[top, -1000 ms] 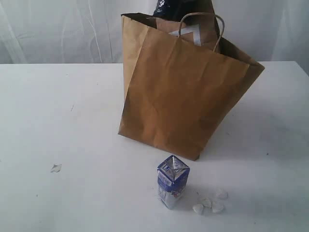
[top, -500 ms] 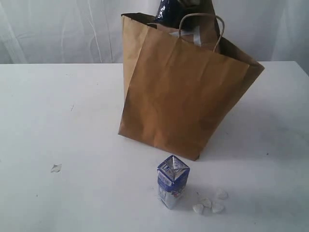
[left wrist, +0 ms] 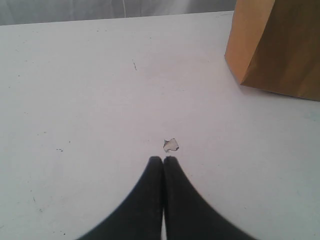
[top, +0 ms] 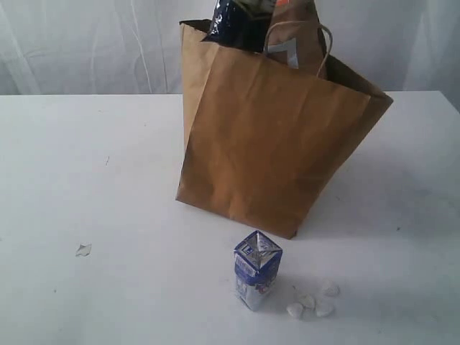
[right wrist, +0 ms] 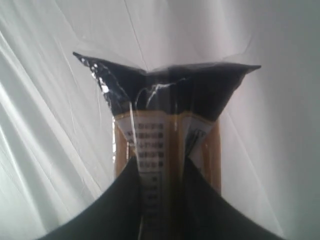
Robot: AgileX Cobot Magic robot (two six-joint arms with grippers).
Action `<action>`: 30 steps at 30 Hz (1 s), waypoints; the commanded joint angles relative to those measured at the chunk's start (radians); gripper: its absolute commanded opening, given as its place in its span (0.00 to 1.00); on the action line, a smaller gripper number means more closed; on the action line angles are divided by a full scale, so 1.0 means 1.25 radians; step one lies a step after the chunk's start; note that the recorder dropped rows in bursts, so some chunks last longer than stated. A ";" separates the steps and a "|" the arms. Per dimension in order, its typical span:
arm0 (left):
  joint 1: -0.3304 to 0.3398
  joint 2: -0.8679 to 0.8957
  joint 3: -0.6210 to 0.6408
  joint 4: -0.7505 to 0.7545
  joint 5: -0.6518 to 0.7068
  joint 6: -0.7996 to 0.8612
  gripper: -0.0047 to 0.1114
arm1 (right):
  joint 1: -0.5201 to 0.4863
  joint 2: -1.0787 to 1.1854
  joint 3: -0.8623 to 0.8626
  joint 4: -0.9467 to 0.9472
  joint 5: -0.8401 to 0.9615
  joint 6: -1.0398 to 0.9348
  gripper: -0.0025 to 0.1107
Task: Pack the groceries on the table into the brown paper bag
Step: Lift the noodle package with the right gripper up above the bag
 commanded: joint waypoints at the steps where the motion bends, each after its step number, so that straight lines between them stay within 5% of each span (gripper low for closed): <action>1: 0.001 -0.004 0.003 -0.012 0.004 -0.002 0.04 | -0.006 -0.012 -0.014 0.009 -0.119 -0.090 0.02; 16: 0.001 -0.004 0.003 -0.012 0.004 -0.002 0.04 | -0.017 -0.011 -0.014 0.125 0.000 -0.266 0.02; 23: 0.001 -0.004 0.003 -0.012 0.004 -0.002 0.04 | -0.017 -0.011 -0.014 0.134 0.000 -0.027 0.02; 30: 0.001 -0.004 0.003 -0.012 0.004 -0.002 0.04 | -0.001 -0.011 -0.014 0.081 0.004 -0.015 0.02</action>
